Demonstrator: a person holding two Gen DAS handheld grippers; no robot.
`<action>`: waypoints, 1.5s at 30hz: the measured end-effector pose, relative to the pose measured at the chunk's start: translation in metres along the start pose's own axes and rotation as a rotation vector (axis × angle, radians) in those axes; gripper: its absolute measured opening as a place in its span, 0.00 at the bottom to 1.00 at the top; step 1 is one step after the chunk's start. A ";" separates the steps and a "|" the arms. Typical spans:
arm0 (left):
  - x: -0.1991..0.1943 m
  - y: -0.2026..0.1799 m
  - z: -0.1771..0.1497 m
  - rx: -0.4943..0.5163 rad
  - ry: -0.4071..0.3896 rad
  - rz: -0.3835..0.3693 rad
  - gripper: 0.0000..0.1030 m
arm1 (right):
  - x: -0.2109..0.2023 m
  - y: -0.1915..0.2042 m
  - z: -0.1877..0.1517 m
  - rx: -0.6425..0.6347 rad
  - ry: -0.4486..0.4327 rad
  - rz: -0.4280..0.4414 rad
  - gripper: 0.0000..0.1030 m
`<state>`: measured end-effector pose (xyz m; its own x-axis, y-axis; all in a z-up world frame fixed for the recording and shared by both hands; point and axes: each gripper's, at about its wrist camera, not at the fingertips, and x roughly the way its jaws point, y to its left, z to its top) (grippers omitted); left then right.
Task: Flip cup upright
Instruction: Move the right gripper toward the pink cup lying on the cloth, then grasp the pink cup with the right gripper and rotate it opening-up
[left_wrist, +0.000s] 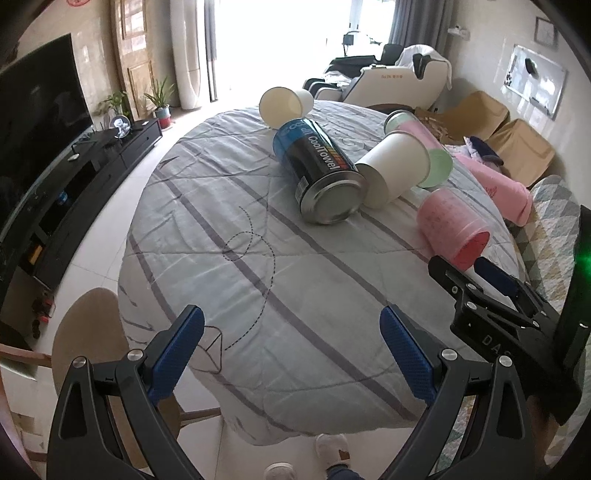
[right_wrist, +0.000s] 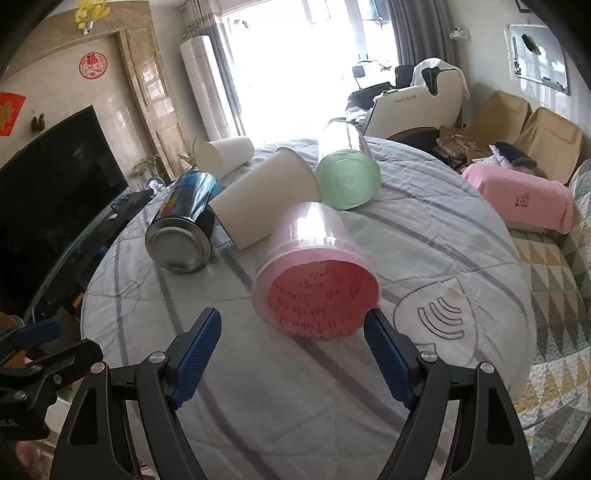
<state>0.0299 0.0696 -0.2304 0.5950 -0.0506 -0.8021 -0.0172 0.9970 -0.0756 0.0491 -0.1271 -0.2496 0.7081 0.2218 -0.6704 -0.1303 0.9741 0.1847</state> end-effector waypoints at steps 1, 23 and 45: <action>0.002 0.000 0.000 -0.002 -0.003 -0.004 0.95 | 0.002 -0.001 0.000 -0.002 -0.004 -0.006 0.79; 0.023 -0.028 0.000 0.020 0.000 -0.034 0.95 | 0.024 -0.023 0.008 -0.068 -0.018 -0.014 0.79; 0.000 -0.040 0.028 -0.025 0.100 -0.034 0.95 | 0.014 -0.029 0.052 -0.110 0.172 0.036 0.64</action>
<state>0.0532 0.0312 -0.2113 0.5125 -0.0907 -0.8539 -0.0192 0.9929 -0.1171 0.0985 -0.1549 -0.2268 0.5737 0.2519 -0.7794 -0.2353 0.9621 0.1378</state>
